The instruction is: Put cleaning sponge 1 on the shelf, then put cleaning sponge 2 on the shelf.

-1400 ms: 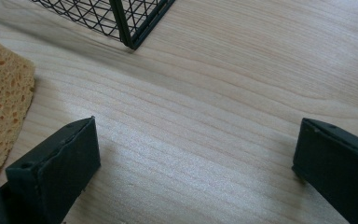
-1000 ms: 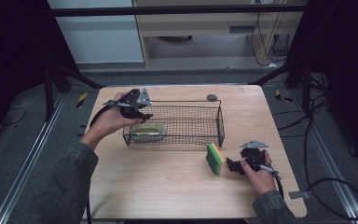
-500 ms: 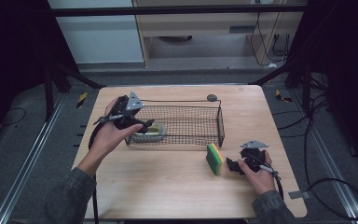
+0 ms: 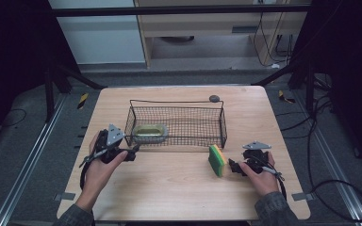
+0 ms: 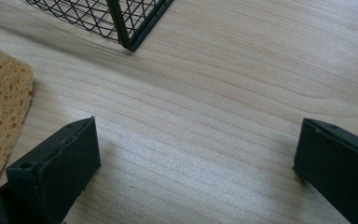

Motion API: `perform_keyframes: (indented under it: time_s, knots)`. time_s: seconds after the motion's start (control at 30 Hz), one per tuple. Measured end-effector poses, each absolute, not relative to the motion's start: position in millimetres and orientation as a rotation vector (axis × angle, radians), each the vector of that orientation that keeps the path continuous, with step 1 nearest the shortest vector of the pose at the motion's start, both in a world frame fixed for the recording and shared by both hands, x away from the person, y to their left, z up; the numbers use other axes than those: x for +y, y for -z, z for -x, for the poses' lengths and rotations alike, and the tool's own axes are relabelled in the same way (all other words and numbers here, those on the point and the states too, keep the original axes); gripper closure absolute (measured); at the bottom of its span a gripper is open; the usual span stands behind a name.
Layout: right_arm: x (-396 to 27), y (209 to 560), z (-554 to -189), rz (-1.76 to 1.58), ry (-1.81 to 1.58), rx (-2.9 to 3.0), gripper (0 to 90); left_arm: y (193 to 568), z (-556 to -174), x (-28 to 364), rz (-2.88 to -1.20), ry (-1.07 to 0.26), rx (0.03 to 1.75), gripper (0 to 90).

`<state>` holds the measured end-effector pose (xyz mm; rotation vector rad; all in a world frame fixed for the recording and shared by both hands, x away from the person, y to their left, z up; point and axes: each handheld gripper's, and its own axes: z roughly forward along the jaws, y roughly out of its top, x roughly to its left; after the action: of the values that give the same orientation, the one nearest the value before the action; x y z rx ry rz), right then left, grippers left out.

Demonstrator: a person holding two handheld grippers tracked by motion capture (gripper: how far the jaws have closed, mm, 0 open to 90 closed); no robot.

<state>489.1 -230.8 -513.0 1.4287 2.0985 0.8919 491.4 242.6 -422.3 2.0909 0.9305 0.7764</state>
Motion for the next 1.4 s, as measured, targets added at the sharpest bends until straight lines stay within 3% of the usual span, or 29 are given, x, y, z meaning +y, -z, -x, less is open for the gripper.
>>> perform_keyframes:
  time_s: [0.3, 0.53, 0.87, 1.4]
  knots:
    - [-231, 504, -480, -1.438, -0.851, 2.135, 6.1, 468, -482, 266, -2.108, -0.697, 1.154, 5.7]
    - [-229, 492, -459, -1.440, -0.724, 2.215, 15.6, 486, -486, 265, -2.162, -0.625, 1.181, 5.0]
    - [-199, 467, -427, -1.441, -0.668, 2.387, 21.1, 500, -489, 257, -2.185, -0.523, 1.193, 4.4]
    - [-150, 401, -446, -1.344, -0.569, 2.478, 20.6, 509, -490, 262, -2.110, -0.511, 1.170, 0.0]
